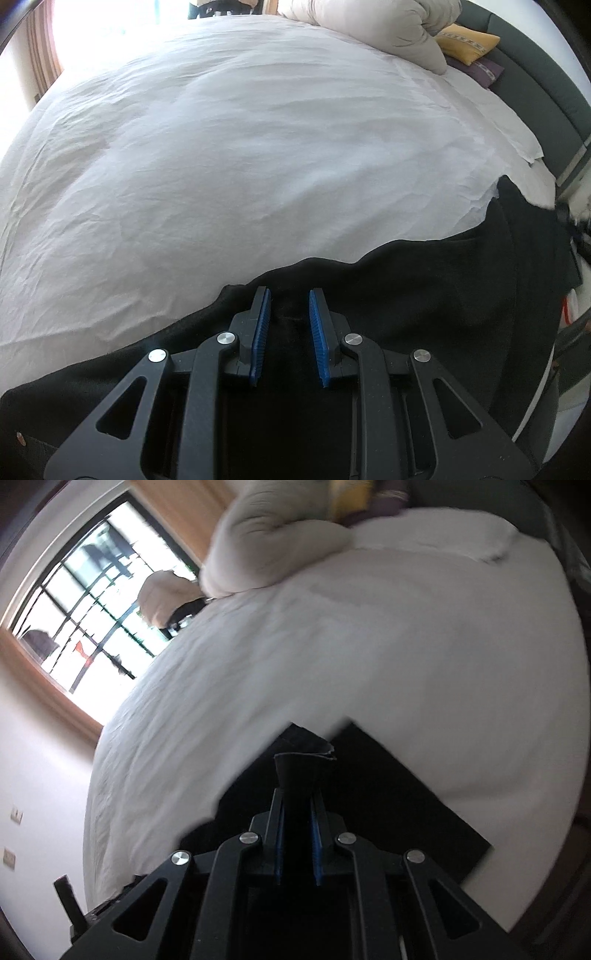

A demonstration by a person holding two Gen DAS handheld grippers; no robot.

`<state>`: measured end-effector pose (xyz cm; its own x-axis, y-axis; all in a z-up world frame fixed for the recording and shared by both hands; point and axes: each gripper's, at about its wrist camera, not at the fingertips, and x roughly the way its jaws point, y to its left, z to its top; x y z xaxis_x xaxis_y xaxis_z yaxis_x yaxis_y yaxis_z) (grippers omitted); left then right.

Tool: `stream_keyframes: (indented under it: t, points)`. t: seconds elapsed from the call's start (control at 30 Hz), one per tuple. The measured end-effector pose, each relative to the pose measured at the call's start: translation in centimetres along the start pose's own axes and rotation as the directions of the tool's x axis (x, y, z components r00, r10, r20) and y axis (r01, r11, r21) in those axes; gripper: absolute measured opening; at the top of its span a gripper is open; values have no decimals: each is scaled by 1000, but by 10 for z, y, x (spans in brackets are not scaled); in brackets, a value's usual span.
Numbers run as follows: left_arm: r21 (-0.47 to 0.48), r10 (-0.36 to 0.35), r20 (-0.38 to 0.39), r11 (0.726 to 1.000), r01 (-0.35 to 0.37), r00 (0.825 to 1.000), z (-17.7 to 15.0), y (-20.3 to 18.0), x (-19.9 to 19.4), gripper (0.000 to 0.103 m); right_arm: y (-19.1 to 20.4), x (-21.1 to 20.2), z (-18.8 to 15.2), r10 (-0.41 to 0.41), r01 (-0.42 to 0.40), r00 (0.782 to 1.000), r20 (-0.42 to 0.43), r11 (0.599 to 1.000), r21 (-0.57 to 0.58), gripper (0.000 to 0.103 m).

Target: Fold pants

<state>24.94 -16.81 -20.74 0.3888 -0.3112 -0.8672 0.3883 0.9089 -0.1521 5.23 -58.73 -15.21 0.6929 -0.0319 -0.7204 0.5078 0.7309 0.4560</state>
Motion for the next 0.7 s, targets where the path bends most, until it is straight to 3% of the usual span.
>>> stream_keyframes:
  t: [0.2,0.5,0.6,0.63,0.7]
  points:
    - [-35,-3,4,999,3,1000,0,2,-2,21,-44,5,-23,-32,33,999,-15,996,82,12]
    - [-116,4,33,993,0,999,-1,8,-10,21,-60,-19,-32,-65,57,992,112,996,71,12]
    - [-121,14,44,993,-8,999,-4,7,-12,21,-73,-11,-34,-73,68,995,67,995,79,12]
    - [-115,18,46,993,-13,999,-5,6,-12,21,-82,-1,-38,-73,70,997,19,992,108,12]
    - [-103,24,48,995,-19,999,-6,5,-13,22,-93,5,-43,-49,47,999,7,986,159,11]
